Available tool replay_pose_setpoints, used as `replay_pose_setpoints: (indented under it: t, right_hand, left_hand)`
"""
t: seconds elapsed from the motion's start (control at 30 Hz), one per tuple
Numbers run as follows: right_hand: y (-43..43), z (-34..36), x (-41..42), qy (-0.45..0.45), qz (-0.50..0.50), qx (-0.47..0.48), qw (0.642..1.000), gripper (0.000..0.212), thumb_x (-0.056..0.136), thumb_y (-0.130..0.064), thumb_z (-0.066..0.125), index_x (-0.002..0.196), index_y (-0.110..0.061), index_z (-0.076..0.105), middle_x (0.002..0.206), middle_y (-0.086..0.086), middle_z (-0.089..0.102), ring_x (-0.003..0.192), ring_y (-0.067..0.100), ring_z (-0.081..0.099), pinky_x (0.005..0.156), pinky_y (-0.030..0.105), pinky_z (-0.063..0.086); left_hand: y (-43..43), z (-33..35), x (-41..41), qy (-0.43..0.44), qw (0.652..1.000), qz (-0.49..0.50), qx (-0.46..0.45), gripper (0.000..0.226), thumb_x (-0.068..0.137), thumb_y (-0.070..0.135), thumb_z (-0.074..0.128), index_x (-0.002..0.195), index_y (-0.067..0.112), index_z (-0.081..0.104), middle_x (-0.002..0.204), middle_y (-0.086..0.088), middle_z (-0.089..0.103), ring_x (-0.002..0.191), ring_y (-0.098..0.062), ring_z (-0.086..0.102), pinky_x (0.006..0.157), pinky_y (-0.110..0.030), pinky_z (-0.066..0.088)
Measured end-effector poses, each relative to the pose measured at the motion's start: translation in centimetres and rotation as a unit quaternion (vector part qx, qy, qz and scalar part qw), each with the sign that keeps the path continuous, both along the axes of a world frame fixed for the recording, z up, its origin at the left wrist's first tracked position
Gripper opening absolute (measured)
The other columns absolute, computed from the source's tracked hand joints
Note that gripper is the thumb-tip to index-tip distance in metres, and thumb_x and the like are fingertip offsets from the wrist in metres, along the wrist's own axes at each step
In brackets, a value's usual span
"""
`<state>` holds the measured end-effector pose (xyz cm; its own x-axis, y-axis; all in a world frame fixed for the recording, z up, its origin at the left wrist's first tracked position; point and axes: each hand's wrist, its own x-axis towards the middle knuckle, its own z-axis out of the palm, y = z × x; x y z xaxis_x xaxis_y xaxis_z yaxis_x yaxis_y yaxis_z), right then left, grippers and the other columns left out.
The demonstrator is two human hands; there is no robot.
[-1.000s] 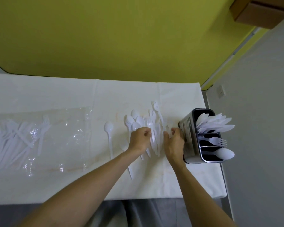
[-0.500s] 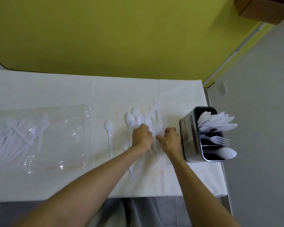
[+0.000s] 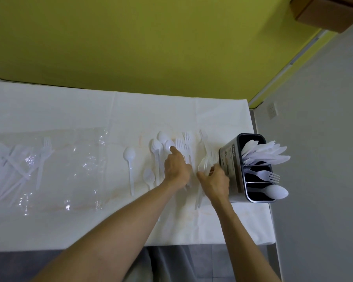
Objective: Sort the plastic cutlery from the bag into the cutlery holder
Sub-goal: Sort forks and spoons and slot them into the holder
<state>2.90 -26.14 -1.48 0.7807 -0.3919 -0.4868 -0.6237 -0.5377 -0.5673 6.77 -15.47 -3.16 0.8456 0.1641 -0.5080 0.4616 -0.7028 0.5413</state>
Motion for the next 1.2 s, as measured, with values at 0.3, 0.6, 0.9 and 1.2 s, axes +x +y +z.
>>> replay_pose_setpoints:
  t: [0.3,0.6,0.9,1.2]
  right_hand:
    - [-0.6,-0.1,-0.3,0.056,0.017,0.009,0.998,0.024,0.088,-0.02,0.055,0.104,-0.003,0.062,0.091,0.012,0.071,0.085,0.029,0.066,0.07,0.033,0.051]
    - [-0.1,0.0,-3.7,0.056,0.057,-0.03,0.996,0.028,0.098,-0.031,0.047,0.112,-0.007,0.05,0.099,0.014,0.064,0.088,0.034,0.062,0.071,0.035,0.048]
    - [1.2,1.5,-3.5,-0.142,0.063,-0.068,0.985,0.018,0.099,-0.034,0.046,0.101,-0.018,0.04,0.074,0.005,0.06,0.06,0.031,0.062,0.056,0.04,0.052]
    - [1.7,2.7,1.3,-0.18,0.054,-0.029,0.982,0.02,0.094,-0.027,0.06,0.097,-0.015,0.044,0.079,0.002,0.058,0.065,0.024,0.055,0.057,0.033,0.04]
  left_hand:
    - [-0.8,-0.2,0.8,-0.028,0.999,-0.036,0.012,0.072,0.088,0.033,0.065,0.137,0.002,0.022,0.113,-0.018,0.056,0.103,-0.034,0.059,0.079,-0.037,0.052]
    - [-0.7,-0.3,1.6,-0.031,0.996,-0.062,0.048,0.062,0.087,0.001,0.055,0.138,0.001,0.019,0.107,-0.02,0.057,0.094,-0.033,0.061,0.067,-0.032,0.048]
    - [0.9,0.1,1.0,-0.022,0.999,-0.038,-0.011,0.072,0.088,0.007,0.06,0.143,-0.003,0.013,0.095,-0.014,0.06,0.08,-0.027,0.061,0.063,-0.028,0.042]
    - [3.2,1.2,0.5,-0.058,0.992,0.035,-0.106,0.038,0.087,0.019,0.06,0.111,0.009,0.032,0.084,-0.012,0.059,0.071,-0.029,0.065,0.064,-0.037,0.054]
